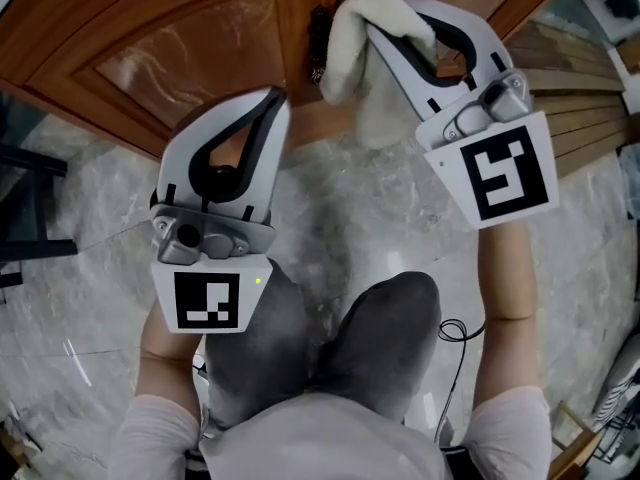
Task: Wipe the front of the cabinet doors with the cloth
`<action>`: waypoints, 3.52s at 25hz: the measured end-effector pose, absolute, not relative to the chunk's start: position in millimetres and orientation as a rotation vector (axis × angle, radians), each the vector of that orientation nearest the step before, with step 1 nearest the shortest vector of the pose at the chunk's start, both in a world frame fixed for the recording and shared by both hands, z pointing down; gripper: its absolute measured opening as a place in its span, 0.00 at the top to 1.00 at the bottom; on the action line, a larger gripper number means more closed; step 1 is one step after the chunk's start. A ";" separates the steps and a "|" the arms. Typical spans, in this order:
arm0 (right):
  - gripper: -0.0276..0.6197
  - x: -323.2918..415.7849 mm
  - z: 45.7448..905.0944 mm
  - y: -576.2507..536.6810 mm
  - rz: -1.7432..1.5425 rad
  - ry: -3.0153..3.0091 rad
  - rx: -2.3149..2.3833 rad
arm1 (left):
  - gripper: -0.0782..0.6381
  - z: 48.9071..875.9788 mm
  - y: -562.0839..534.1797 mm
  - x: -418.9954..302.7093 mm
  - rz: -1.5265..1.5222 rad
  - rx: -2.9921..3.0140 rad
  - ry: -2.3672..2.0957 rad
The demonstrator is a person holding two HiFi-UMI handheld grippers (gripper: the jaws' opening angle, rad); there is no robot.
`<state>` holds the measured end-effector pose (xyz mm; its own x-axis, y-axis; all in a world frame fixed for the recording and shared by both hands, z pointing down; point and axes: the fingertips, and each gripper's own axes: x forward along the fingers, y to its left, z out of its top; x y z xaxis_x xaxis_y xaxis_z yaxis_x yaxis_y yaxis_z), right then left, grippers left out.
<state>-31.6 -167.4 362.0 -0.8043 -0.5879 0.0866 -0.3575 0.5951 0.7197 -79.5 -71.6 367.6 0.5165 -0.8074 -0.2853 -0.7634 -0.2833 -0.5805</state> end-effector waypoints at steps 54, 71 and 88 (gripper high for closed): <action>0.84 149.6 402.7 -266.4 -0.939 -2.114 1.091 | 0.87 400.2 -76.7 -22.2 -0.120 -2.149 1.215; 0.84 199.2 405.7 -257.4 -0.864 -2.070 1.198 | 0.87 404.1 -70.4 -23.0 -0.180 -2.141 1.174; 0.84 -3.6 475.7 -157.5 -0.894 -2.406 0.726 | 0.87 419.6 -65.9 -76.1 -0.193 -2.127 1.242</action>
<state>-3.6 -157.5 475.7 -0.7497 -0.6168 0.2397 -0.3104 0.6477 0.6958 -76.1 -65.9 419.6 0.5386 -0.8202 -0.1928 -0.7229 -0.3323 -0.6057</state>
